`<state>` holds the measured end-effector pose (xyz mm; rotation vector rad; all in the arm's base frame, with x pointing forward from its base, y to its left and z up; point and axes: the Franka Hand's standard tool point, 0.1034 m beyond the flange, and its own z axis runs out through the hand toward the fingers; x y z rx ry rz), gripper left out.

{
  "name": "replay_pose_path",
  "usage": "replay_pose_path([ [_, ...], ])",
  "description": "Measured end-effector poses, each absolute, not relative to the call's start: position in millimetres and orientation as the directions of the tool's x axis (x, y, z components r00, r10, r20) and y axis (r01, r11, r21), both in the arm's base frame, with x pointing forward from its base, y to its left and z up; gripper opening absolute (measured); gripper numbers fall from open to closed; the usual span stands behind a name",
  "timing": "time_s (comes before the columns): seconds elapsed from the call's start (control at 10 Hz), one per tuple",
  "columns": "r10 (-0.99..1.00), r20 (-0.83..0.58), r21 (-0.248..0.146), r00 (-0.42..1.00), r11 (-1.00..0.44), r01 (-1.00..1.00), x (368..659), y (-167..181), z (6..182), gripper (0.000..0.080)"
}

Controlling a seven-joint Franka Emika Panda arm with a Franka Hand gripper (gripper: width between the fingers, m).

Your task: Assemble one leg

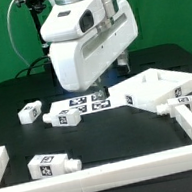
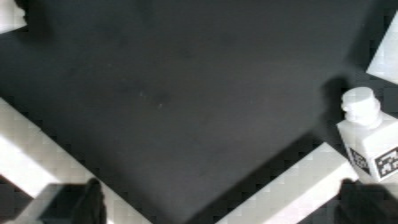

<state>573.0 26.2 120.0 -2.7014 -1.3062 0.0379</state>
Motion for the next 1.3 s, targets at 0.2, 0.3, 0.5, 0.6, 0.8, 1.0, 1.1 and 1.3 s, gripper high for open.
replay_pose_path([
  [0.2,0.782,0.038,-0.137,0.623,-0.613,0.778,572.9,26.2,120.0,0.0650],
  [0.3,0.782,0.038,-0.136,0.622,-0.612,0.779,572.9,26.0,119.9,0.0650],
  [0.5,0.782,0.037,-0.136,0.622,-0.612,0.779,572.9,26.0,119.9,0.0650],
  [0.6,0.783,0.038,-0.135,0.621,-0.611,0.780,572.2,25.9,119.1,0.0650],
  [0.8,0.784,0.043,-0.123,0.619,-0.611,0.782,561.0,31.2,112.9,0.0650],
  [1.0,0.802,0.058,-0.097,0.594,-0.588,0.803,545.4,59.3,107.6,0.0650],
  [1.1,0.824,0.066,-0.064,0.563,-0.560,0.826,545.1,74.7,104.0,0.0650],
  [1.3,0.803,0.101,-0.050,0.588,-0.586,0.809,542.3,77.2,95.5,0.0650],
])
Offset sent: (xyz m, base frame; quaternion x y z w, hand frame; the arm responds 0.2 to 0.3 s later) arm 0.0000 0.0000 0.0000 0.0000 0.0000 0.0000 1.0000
